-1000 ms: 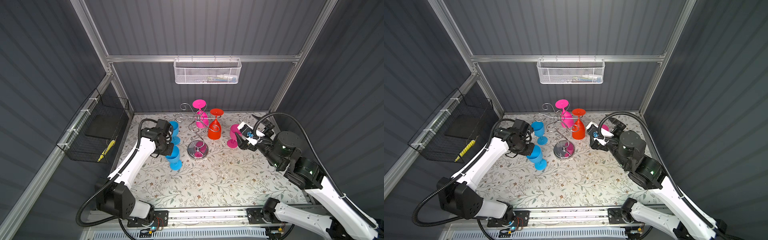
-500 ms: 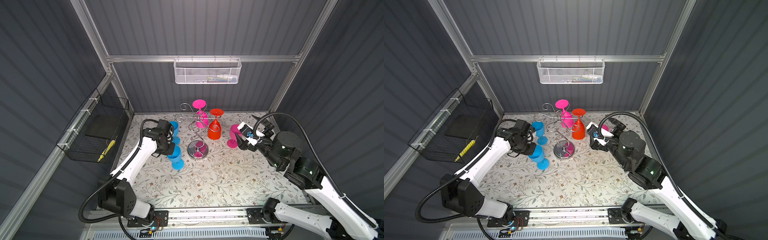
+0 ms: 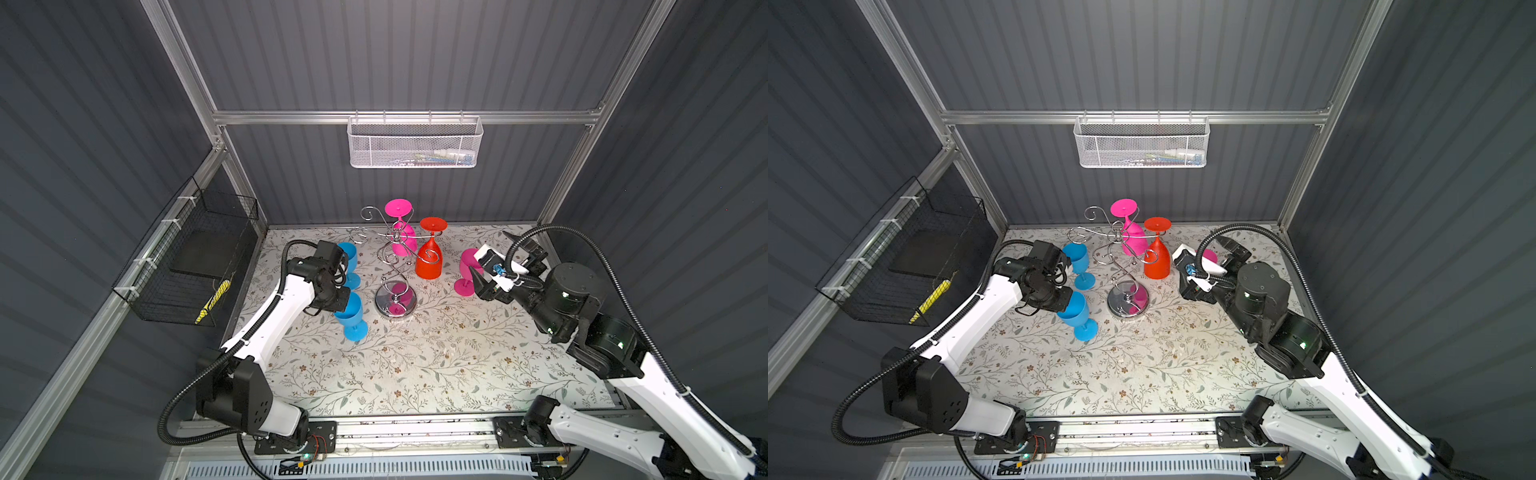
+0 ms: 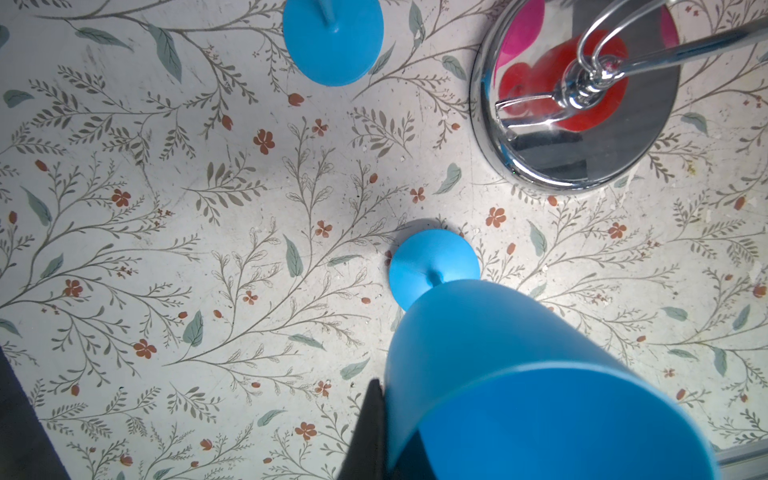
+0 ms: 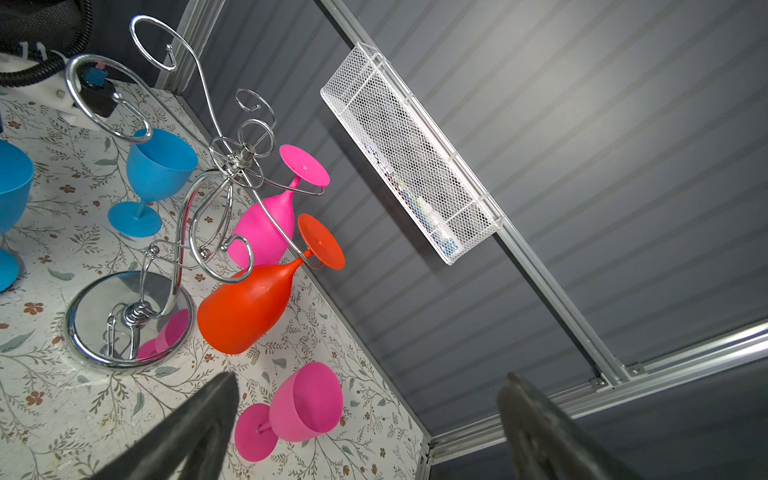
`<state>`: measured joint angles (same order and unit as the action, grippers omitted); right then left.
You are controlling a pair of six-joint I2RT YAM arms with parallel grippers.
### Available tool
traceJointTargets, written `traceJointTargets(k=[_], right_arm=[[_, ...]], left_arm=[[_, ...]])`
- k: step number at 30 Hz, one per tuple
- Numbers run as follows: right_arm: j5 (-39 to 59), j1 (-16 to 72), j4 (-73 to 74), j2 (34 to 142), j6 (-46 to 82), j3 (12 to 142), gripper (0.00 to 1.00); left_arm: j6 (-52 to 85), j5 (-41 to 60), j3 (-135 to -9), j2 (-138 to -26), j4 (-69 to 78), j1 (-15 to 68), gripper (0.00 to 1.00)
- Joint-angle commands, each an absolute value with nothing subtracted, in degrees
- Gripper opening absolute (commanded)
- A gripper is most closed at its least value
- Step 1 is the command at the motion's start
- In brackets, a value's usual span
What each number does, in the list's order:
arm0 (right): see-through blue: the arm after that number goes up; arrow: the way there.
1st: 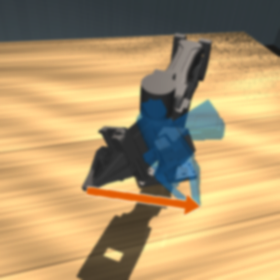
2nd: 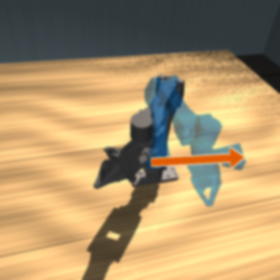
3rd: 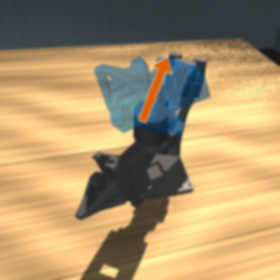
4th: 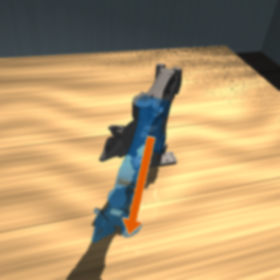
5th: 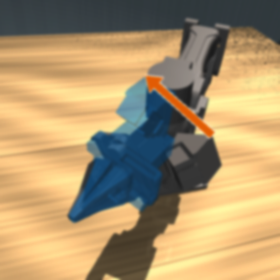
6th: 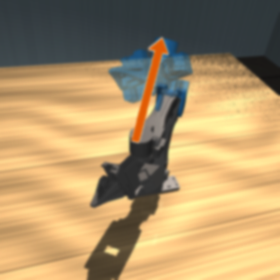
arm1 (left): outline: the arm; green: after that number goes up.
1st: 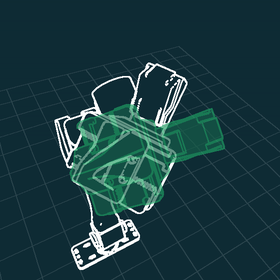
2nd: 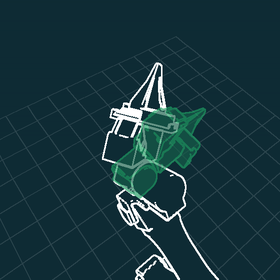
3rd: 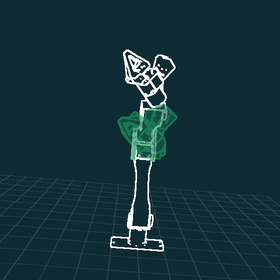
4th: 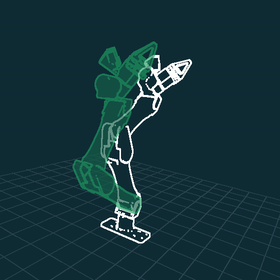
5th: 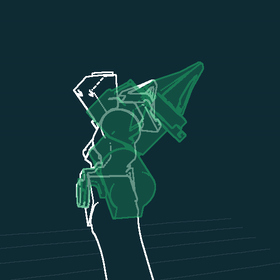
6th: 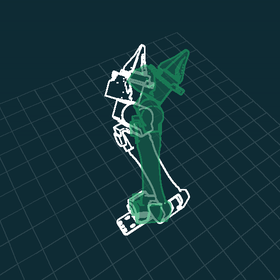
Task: Take the wine glass off the wine glass rack
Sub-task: 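Hold the blue glass on the table with the left gripper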
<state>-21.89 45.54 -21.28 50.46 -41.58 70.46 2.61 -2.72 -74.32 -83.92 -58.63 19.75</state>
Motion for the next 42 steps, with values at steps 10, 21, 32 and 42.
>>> traceJointTargets(k=[10,21,32,42], right_arm=[[-21.97,45.70,-21.18,50.63,-40.34,69.80,0.99],[-21.97,45.71,-21.18,50.71,-40.13,69.84,0.99],[-21.98,45.70,-21.18,50.80,-40.17,69.96,0.99],[-22.07,45.75,-21.19,50.71,-40.38,69.92,0.99]], left_arm=[[1.49,-1.25,-73.70,-84.29,-58.56,19.31,0.05],[1.56,-0.57,-73.21,-84.61,-58.45,19.34,0.07],[1.57,-0.63,-72.97,-84.43,-58.47,19.34,0.14],[1.93,-0.26,-73.68,-84.07,-58.83,19.34,0.23]])
